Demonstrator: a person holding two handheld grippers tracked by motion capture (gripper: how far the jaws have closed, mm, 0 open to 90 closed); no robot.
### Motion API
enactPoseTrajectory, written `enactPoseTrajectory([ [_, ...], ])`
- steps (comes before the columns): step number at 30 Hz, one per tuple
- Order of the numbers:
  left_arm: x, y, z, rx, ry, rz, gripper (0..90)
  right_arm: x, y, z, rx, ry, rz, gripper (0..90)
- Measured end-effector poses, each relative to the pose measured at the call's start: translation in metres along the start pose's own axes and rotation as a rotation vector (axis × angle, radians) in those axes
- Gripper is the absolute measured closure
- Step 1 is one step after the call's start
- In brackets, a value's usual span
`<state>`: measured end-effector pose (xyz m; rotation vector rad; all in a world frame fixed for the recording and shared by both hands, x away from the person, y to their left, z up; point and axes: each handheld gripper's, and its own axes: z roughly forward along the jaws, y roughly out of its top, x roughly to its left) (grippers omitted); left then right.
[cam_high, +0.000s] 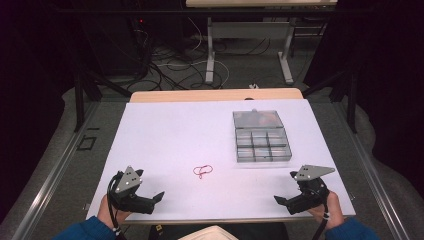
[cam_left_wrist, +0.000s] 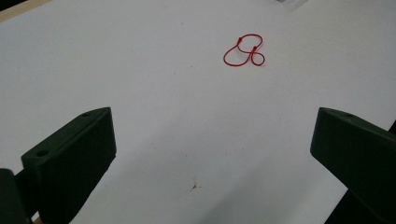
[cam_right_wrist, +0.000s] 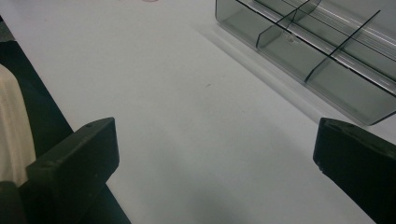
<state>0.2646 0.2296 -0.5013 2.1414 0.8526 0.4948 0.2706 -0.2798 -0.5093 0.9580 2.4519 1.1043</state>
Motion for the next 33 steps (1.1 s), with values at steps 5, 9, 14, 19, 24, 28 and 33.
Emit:
enactPoseTrajectory([
  [5,-0.001,0.0,0.0,-0.009,0.0,-0.003,0.3,0.0,0.002,0.001,0.001,0.002,-0.003,0.0],
  [9,-0.001,0.001,0.001,-0.007,0.002,-0.001,0.3,0.0,0.006,0.004,-0.001,0.011,-0.009,0.0],
  [14,-0.001,0.001,0.001,-0.008,-0.003,-0.004,0.3,0.002,0.011,0.01,-0.001,0.019,-0.018,0.0],
  [19,-0.001,0.002,0.001,-0.003,-0.003,-0.005,0.4,0.003,0.015,0.014,-0.006,0.016,-0.031,0.0],
  [24,-0.001,0.002,0.001,-0.002,-0.002,-0.005,0.3,0.003,0.02,0.017,-0.004,0.026,-0.036,0.0],
  [28,0.0,0.002,0.001,-0.002,0.0,0.0,0.3,0.006,0.026,0.022,-0.001,0.038,-0.049,0.0],
  [33,0.0,0.0,0.001,-0.009,-0.006,-0.003,0.3,0.01,0.035,0.031,0.008,0.042,-0.071,0.0],
])
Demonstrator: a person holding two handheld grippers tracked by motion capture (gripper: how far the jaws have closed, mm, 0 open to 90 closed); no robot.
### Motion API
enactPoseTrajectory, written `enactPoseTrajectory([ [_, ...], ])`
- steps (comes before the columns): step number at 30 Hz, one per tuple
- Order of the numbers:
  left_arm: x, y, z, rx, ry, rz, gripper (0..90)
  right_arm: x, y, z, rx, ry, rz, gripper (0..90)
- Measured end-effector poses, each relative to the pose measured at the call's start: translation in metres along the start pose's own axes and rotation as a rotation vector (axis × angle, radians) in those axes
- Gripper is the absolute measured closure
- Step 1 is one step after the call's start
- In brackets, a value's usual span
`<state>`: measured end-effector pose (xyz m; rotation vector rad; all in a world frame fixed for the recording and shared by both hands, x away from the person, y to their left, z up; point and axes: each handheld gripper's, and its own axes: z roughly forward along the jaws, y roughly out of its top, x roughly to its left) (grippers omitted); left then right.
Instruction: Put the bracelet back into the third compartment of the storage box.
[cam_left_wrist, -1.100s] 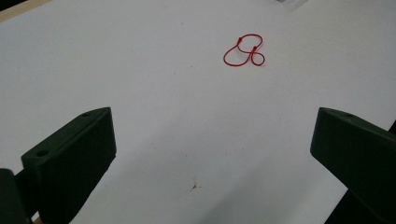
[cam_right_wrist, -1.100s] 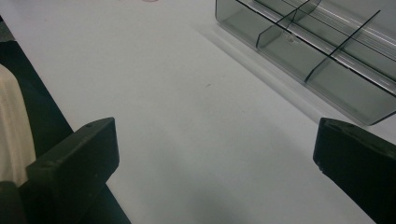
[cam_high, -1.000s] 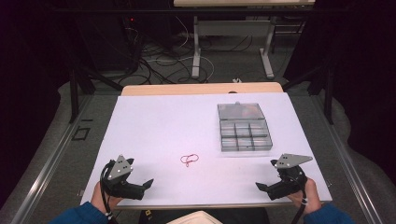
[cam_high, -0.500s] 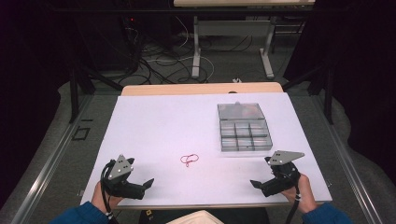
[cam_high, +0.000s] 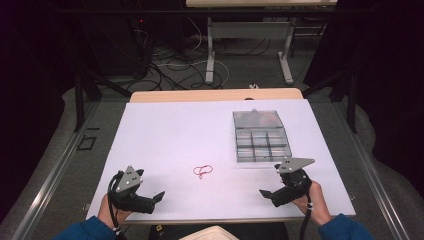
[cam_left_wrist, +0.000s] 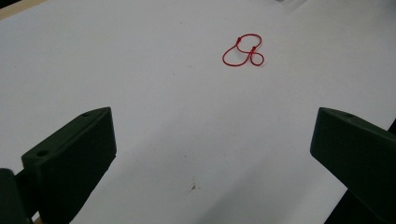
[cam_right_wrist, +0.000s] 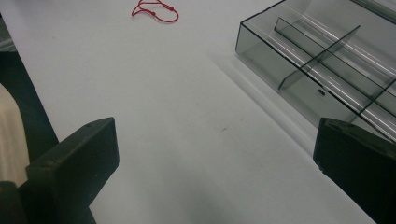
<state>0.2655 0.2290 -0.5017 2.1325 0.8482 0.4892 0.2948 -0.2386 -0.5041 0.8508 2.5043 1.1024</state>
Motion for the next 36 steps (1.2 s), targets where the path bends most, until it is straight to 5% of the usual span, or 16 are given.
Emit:
enactPoseTrajectory([
  [36,0.001,0.0,0.0,0.012,-0.007,-0.001,0.3,0.019,0.051,0.064,0.004,0.09,-0.093,0.0],
])
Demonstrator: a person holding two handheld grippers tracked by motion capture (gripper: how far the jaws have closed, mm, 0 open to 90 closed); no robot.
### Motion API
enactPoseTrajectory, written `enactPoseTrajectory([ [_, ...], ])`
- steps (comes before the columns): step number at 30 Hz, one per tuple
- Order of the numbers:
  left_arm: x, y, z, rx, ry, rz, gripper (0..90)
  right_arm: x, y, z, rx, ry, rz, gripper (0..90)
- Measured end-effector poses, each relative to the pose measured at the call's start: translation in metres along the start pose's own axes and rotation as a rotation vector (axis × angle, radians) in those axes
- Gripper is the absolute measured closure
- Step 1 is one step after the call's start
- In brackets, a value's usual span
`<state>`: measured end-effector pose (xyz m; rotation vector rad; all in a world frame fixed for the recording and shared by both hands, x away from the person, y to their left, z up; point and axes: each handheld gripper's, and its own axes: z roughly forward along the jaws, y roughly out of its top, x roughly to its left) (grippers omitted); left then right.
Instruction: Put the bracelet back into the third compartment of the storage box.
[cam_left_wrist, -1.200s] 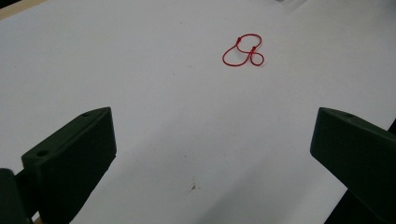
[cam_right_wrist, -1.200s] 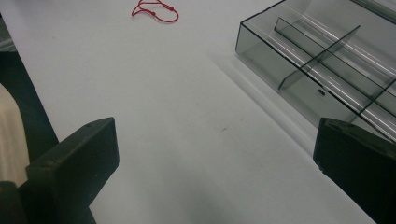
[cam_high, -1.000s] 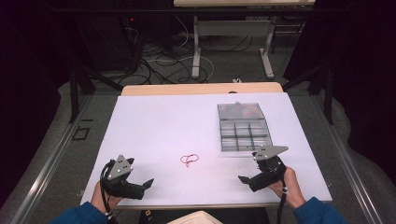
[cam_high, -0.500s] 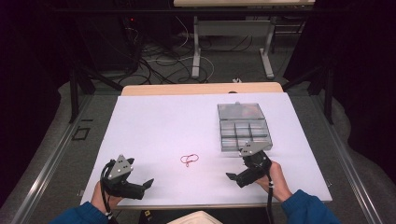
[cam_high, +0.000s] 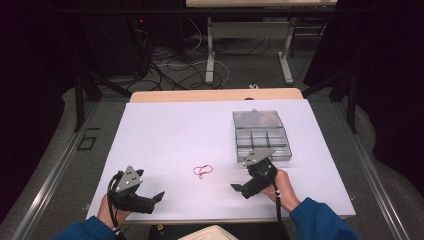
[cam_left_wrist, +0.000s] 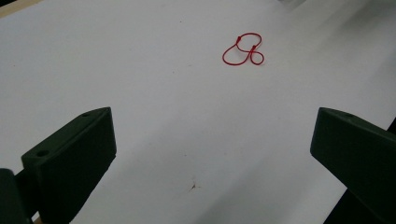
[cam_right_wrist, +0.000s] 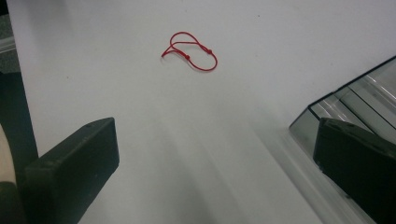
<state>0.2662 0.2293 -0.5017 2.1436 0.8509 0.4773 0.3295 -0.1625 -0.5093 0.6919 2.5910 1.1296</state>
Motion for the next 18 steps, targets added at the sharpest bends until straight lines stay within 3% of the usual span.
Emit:
enactPoseTrajectory([
  [4,0.0,0.0,0.0,0.001,0.002,0.001,0.3,0.001,0.006,0.009,0.007,0.028,-0.009,0.0],
  [18,0.001,0.0,0.001,-0.003,-0.002,-0.003,0.3,0.003,0.023,0.037,0.029,0.059,-0.023,0.0],
])
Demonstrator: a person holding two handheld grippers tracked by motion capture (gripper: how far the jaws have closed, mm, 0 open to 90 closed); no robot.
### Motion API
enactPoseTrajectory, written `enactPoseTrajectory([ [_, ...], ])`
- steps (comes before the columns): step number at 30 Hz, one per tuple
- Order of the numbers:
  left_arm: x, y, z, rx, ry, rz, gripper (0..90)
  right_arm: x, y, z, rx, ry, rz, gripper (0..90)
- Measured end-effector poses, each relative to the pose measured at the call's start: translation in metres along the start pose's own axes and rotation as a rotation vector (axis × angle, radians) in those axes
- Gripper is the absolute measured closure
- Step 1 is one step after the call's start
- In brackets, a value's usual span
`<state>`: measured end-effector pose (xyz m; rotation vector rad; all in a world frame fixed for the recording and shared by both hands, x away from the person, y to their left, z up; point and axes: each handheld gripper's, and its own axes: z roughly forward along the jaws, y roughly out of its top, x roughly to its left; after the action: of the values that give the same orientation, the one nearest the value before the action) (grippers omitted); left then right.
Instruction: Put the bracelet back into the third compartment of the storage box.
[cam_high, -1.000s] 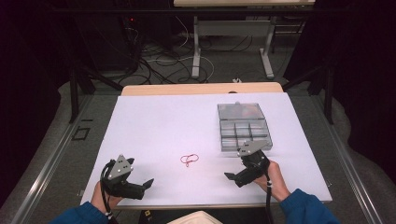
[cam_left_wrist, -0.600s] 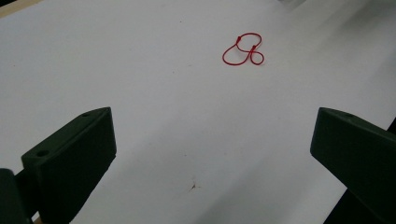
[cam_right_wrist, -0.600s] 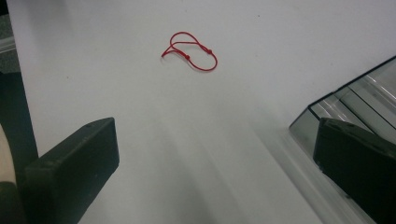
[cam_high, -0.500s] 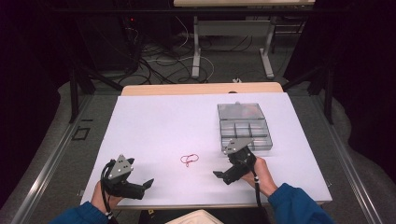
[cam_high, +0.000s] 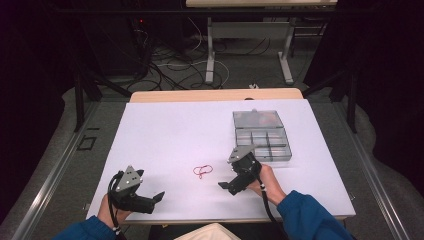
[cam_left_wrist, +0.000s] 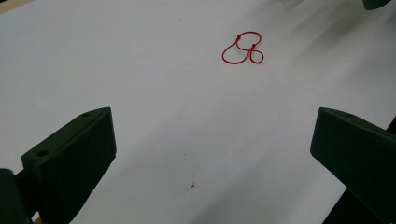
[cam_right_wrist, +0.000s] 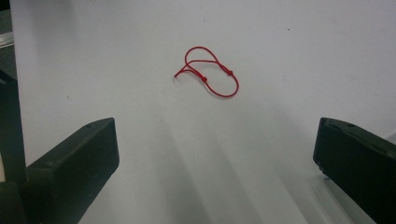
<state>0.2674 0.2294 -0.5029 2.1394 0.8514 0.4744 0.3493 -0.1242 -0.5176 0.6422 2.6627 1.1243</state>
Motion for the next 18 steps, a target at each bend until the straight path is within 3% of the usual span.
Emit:
enactPoseTrajectory([
  [18,0.0,0.0,0.0,0.005,-0.007,0.003,0.3,-0.007,0.015,0.04,0.031,0.038,-0.025,0.0],
])
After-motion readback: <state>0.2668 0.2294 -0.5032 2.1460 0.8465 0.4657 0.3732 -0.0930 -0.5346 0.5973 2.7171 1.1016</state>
